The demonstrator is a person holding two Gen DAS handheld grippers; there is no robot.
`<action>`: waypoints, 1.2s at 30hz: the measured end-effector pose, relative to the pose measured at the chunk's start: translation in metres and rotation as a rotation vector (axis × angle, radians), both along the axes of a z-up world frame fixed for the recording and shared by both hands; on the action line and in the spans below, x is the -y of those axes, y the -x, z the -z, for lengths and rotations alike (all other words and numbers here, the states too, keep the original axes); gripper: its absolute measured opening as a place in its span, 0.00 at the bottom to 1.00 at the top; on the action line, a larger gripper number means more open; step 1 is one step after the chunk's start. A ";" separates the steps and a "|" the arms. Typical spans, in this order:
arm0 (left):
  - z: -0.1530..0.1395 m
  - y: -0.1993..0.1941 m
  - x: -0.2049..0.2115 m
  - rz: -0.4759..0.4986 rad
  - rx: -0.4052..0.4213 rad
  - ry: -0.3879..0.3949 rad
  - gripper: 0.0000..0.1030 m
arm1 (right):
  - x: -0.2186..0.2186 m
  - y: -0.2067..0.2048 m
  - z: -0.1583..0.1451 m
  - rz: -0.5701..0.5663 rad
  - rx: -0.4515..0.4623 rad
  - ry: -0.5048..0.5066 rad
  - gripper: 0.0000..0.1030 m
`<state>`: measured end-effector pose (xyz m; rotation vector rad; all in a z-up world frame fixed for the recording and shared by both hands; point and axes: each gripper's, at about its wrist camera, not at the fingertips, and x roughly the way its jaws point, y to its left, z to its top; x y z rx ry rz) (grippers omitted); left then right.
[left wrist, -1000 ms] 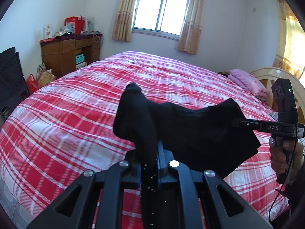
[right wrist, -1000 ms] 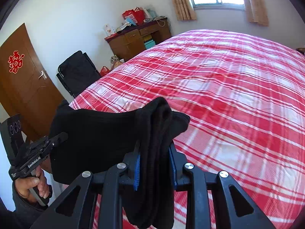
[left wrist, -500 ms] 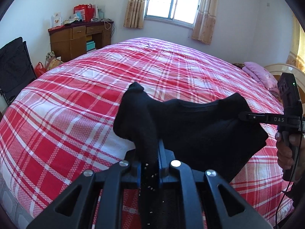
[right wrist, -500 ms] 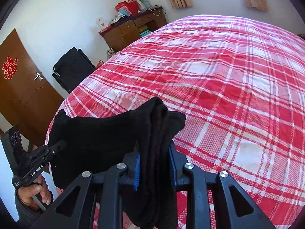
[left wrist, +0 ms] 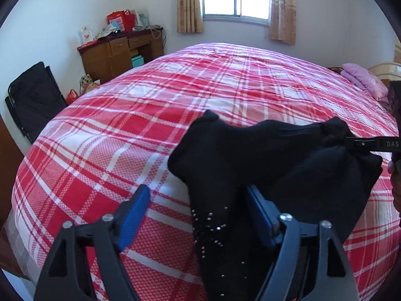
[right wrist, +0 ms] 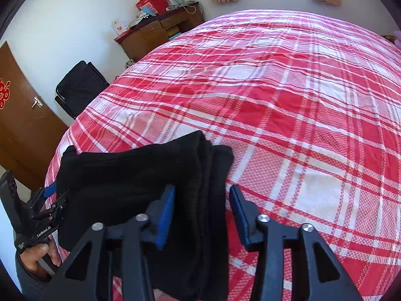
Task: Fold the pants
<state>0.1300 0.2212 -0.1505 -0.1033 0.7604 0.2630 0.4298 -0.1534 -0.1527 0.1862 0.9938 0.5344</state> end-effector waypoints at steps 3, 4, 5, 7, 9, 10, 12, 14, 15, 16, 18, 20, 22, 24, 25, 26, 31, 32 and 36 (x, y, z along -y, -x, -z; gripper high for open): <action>0.002 0.003 -0.010 -0.031 -0.011 0.022 0.94 | 0.013 0.003 -0.002 0.039 0.012 -0.008 0.59; 0.001 0.005 -0.012 -0.040 -0.013 0.025 0.95 | 0.021 0.005 -0.003 0.059 0.013 -0.022 0.61; 0.000 0.008 -0.016 -0.055 -0.016 0.028 0.96 | 0.030 0.008 -0.005 0.084 0.017 -0.032 0.63; -0.002 0.012 -0.021 -0.084 -0.026 0.026 0.99 | 0.047 0.016 -0.010 0.133 0.036 -0.037 0.63; -0.005 0.017 -0.025 -0.119 -0.031 0.015 0.99 | 0.062 0.027 -0.015 0.182 0.063 -0.008 0.63; -0.009 0.021 -0.026 -0.132 -0.024 0.009 0.99 | 0.070 0.034 -0.017 0.197 0.072 0.000 0.63; -0.017 0.026 -0.026 -0.156 -0.006 -0.007 0.99 | 0.089 0.052 -0.024 0.236 0.088 0.009 0.63; -0.032 0.033 -0.020 -0.174 0.033 -0.039 0.99 | 0.106 0.071 -0.035 0.270 0.112 0.016 0.63; -0.040 0.037 -0.016 -0.170 0.054 -0.046 0.99 | 0.112 0.080 -0.040 0.285 0.126 0.017 0.63; -0.047 0.039 -0.011 -0.164 0.075 -0.047 0.99 | 0.118 0.090 -0.047 0.301 0.143 0.016 0.63; -0.063 0.046 -0.002 -0.144 0.117 -0.044 0.99 | 0.127 0.103 -0.062 0.323 0.175 0.017 0.64; -0.080 0.053 0.008 -0.115 0.160 -0.032 0.99 | 0.126 0.111 -0.083 0.323 0.210 0.066 0.64; -0.096 0.060 0.019 -0.090 0.194 -0.041 0.99 | 0.124 0.125 -0.106 0.314 0.285 0.082 0.64; -0.112 0.066 0.030 -0.066 0.233 -0.060 0.99 | 0.120 0.139 -0.127 0.293 0.341 0.091 0.66; -0.117 0.068 0.033 -0.060 0.245 -0.067 0.99 | 0.117 0.145 -0.135 0.279 0.360 0.089 0.67; -0.127 0.074 0.038 -0.050 0.273 -0.075 0.99 | 0.115 0.153 -0.145 0.264 0.383 0.084 0.68; -0.149 0.086 0.050 -0.011 0.340 -0.083 1.00 | 0.101 0.186 -0.176 0.210 0.478 0.083 0.69; -0.150 0.087 0.053 -0.006 0.345 -0.085 1.00 | 0.098 0.191 -0.178 0.205 0.490 0.087 0.69; -0.154 0.088 0.061 0.017 0.357 -0.093 1.00 | 0.089 0.201 -0.182 0.193 0.519 0.104 0.70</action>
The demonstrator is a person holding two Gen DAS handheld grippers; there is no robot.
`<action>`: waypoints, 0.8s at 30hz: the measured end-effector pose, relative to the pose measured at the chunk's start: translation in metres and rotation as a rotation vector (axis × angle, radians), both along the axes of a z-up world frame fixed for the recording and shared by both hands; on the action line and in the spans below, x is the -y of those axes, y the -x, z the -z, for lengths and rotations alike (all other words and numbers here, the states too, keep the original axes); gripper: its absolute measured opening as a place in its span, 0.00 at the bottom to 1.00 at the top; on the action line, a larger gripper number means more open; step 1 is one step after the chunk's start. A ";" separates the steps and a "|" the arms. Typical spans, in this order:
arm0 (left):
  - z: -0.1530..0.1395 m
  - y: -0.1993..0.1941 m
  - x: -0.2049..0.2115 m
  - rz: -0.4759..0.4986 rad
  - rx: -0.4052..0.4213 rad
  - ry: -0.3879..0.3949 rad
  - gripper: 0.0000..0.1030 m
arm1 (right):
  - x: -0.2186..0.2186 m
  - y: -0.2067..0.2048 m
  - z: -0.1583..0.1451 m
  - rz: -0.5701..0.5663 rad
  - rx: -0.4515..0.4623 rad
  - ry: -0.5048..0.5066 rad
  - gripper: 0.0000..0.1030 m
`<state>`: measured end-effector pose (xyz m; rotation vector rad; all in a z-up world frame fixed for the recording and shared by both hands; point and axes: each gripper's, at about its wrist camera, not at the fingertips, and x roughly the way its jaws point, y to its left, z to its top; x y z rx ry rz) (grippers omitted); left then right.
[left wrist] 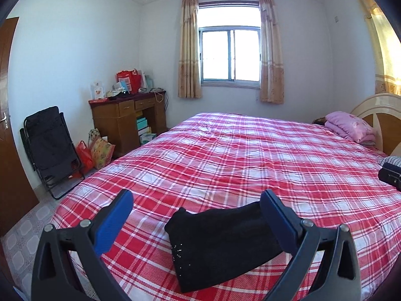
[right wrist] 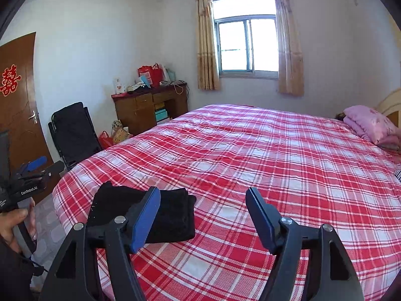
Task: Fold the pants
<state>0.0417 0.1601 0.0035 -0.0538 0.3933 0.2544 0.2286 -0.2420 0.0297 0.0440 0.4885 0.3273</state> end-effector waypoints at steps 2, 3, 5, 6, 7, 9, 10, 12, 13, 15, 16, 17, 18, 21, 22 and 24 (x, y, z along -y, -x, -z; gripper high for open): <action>0.001 0.000 0.003 0.002 0.002 -0.003 1.00 | -0.002 0.002 0.001 -0.004 0.000 0.008 0.70; 0.002 -0.002 0.004 0.004 0.000 -0.004 1.00 | -0.002 0.002 0.002 -0.003 0.001 0.014 0.70; 0.003 -0.002 0.005 0.003 -0.002 -0.004 1.00 | -0.003 0.002 0.004 0.002 0.000 0.024 0.70; 0.004 -0.003 0.006 0.003 -0.003 -0.002 1.00 | -0.002 0.002 0.005 0.004 -0.003 0.026 0.70; 0.005 -0.002 0.006 0.003 -0.003 -0.002 1.00 | -0.003 0.003 0.006 0.005 -0.005 0.026 0.70; 0.006 -0.002 0.008 0.004 -0.004 -0.005 1.00 | -0.002 0.003 0.007 0.008 -0.008 0.026 0.70; 0.005 -0.001 0.009 0.004 -0.005 -0.006 1.00 | -0.002 0.004 0.007 0.009 -0.008 0.027 0.70; 0.005 0.000 0.010 0.005 -0.004 -0.007 1.00 | -0.002 0.005 0.007 0.011 -0.005 0.028 0.70; 0.005 0.000 0.010 0.005 -0.005 -0.008 1.00 | -0.002 0.006 0.006 0.010 -0.003 0.028 0.70; 0.005 0.001 0.011 0.007 -0.003 -0.011 1.00 | -0.003 0.008 0.005 0.006 0.002 0.029 0.70; 0.004 0.001 0.012 0.008 -0.003 -0.011 1.00 | -0.004 0.009 0.004 0.004 0.005 0.030 0.70; 0.004 0.001 0.013 0.009 -0.003 -0.012 1.00 | -0.005 0.011 0.003 0.001 0.009 0.032 0.70; 0.004 0.001 0.013 0.008 -0.004 -0.012 1.00 | -0.006 0.012 0.003 -0.002 0.011 0.034 0.70; 0.004 0.001 0.014 0.006 -0.005 -0.011 1.00 | -0.010 0.015 0.002 -0.014 0.016 0.038 0.71; 0.004 0.001 0.014 0.007 -0.005 -0.011 1.00 | -0.011 0.016 0.002 -0.019 0.017 0.041 0.71; 0.004 0.001 0.014 0.007 -0.005 -0.011 1.00 | -0.013 0.017 0.003 -0.024 0.020 0.045 0.71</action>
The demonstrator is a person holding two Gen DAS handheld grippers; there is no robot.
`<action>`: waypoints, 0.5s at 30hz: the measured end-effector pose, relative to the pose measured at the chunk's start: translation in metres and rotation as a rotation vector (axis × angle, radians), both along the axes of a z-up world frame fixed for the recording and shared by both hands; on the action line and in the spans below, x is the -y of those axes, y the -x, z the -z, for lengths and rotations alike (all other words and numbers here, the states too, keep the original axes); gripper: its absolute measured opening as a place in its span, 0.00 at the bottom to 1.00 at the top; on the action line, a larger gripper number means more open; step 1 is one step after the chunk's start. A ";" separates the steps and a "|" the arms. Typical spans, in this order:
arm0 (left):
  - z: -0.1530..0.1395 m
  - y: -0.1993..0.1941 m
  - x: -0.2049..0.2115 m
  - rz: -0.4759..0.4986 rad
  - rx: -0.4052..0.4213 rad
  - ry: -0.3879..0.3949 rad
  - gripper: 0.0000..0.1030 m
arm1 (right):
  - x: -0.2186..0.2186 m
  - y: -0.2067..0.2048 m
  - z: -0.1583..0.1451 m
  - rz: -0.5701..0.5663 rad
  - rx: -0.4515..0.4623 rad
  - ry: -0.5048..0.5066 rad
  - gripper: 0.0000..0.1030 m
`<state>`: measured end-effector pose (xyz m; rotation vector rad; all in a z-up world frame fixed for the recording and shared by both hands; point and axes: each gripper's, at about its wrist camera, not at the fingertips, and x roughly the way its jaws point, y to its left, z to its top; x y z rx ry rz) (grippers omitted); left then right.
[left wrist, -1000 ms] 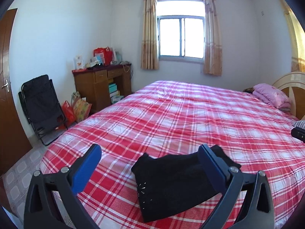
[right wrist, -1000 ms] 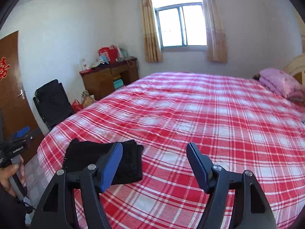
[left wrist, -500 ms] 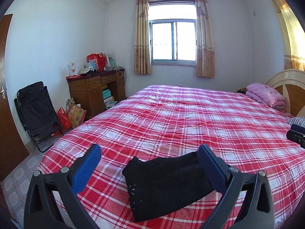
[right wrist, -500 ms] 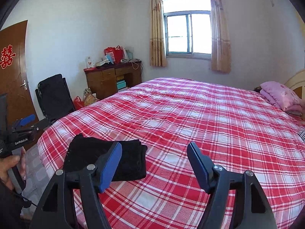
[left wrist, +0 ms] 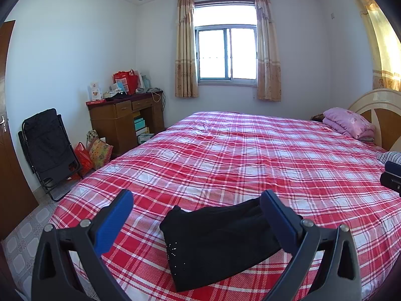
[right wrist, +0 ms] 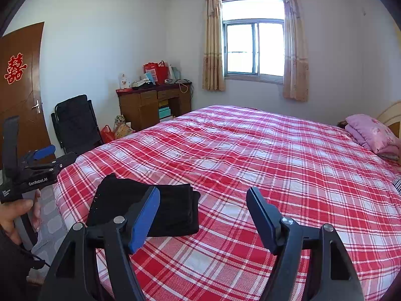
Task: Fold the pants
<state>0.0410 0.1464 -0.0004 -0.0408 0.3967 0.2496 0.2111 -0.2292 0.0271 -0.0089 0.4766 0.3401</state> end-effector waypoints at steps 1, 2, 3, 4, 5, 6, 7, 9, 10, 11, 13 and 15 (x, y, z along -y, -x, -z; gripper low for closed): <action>0.000 0.000 0.000 0.000 -0.002 0.000 1.00 | -0.001 0.001 0.000 -0.002 0.002 0.002 0.71; 0.000 0.000 0.000 -0.001 -0.004 -0.002 1.00 | -0.001 0.002 0.000 -0.004 0.004 0.004 0.71; 0.000 -0.001 0.001 -0.004 -0.008 -0.005 1.00 | -0.002 0.002 0.000 -0.005 0.006 0.007 0.71; 0.001 -0.001 0.000 -0.006 -0.010 -0.006 1.00 | -0.002 0.003 0.000 -0.005 0.008 0.010 0.72; 0.001 -0.002 0.000 -0.006 -0.014 -0.008 1.00 | -0.002 0.003 0.000 -0.005 0.009 0.012 0.72; 0.001 -0.002 0.000 -0.009 -0.018 -0.009 1.00 | -0.003 0.003 0.000 -0.003 0.009 0.014 0.72; 0.001 -0.003 0.000 -0.011 -0.020 -0.010 1.00 | -0.003 0.003 0.000 -0.001 0.009 0.015 0.72; 0.001 -0.003 0.000 -0.012 -0.024 -0.011 1.00 | -0.002 0.003 0.000 0.002 0.009 0.015 0.72; 0.001 -0.003 0.001 -0.012 -0.025 -0.013 1.00 | -0.001 0.003 0.000 0.004 0.010 0.015 0.72; 0.000 -0.002 0.001 -0.016 -0.021 -0.019 1.00 | 0.000 0.003 -0.001 0.007 0.012 0.015 0.72; -0.001 0.000 0.002 -0.025 -0.008 -0.028 1.00 | 0.001 0.003 -0.002 0.011 0.017 0.014 0.72; -0.003 0.001 0.004 -0.026 0.001 -0.033 1.00 | 0.001 0.004 -0.003 0.014 0.023 0.013 0.72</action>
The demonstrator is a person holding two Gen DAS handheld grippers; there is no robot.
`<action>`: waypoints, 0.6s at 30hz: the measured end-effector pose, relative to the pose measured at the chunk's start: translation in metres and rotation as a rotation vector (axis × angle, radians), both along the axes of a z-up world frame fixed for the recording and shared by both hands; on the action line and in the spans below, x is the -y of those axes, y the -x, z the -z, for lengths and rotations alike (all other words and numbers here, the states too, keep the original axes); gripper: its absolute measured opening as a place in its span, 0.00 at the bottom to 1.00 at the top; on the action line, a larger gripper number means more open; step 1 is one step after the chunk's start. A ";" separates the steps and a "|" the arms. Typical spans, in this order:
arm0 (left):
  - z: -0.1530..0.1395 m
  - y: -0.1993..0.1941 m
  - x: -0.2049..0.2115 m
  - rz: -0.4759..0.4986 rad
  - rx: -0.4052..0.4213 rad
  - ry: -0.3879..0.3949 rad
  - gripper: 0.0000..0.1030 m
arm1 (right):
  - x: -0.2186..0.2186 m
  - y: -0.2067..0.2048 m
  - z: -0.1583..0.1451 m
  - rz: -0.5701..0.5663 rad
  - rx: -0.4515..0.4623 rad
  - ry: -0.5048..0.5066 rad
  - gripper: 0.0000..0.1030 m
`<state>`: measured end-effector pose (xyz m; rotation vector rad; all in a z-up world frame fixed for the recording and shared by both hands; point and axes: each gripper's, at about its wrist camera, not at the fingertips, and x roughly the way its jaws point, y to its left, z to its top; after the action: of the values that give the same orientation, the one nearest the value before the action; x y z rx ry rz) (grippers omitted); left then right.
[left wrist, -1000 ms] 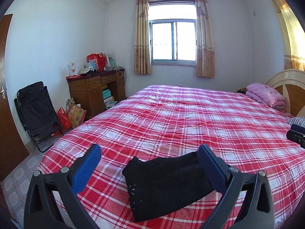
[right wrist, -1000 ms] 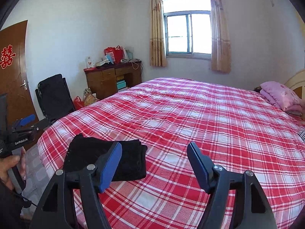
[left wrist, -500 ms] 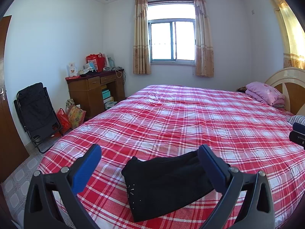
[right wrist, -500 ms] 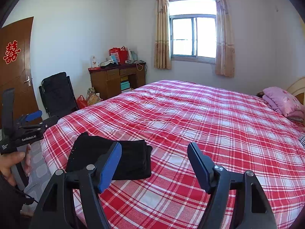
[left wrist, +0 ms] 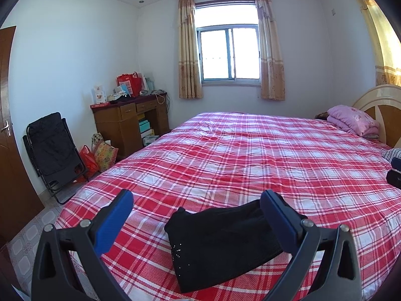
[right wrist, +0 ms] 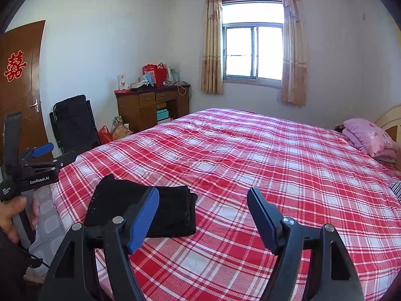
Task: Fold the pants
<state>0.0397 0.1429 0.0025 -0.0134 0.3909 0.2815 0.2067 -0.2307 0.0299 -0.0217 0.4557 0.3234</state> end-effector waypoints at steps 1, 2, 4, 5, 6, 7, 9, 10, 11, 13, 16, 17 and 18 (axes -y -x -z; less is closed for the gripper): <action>0.000 0.000 0.000 -0.003 -0.001 0.000 1.00 | 0.000 0.000 0.000 0.000 0.002 0.000 0.72; -0.001 0.000 0.000 -0.007 0.000 0.001 1.00 | 0.000 0.001 0.000 0.000 0.003 0.001 0.72; -0.001 0.000 0.001 -0.006 0.004 0.002 1.00 | 0.000 0.001 0.000 0.001 0.005 0.005 0.72; -0.002 0.000 0.001 -0.005 0.006 0.004 1.00 | -0.001 0.001 0.000 0.002 0.006 0.007 0.72; -0.002 0.000 0.001 -0.003 0.010 0.008 1.00 | -0.001 0.002 0.000 0.002 0.007 0.010 0.72; -0.002 0.001 0.000 -0.002 0.013 0.011 1.00 | -0.001 0.002 0.000 0.003 0.008 0.013 0.72; -0.003 0.001 0.000 -0.006 0.019 0.011 1.00 | -0.001 0.002 0.001 0.002 0.011 0.016 0.72; -0.003 0.001 0.000 -0.010 0.019 0.009 1.00 | -0.002 0.002 0.001 0.002 0.012 0.017 0.72; -0.003 0.000 0.000 -0.016 0.017 0.006 1.00 | -0.002 0.003 0.001 0.002 0.012 0.018 0.72; -0.002 0.000 0.000 -0.025 0.015 0.004 1.00 | -0.003 0.003 0.001 0.000 0.014 0.020 0.72; -0.001 -0.003 -0.001 -0.039 0.005 0.006 1.00 | -0.003 0.003 0.002 0.000 0.012 0.026 0.72; 0.000 -0.004 -0.002 -0.043 0.001 0.007 1.00 | -0.004 0.003 0.003 0.000 0.012 0.027 0.72; 0.001 -0.004 -0.002 -0.046 -0.001 0.007 1.00 | -0.004 0.002 0.003 0.000 0.011 0.028 0.72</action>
<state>0.0435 0.1450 0.0018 -0.0293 0.3930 0.3259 0.2043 -0.2266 0.0266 -0.0507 0.4497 0.3164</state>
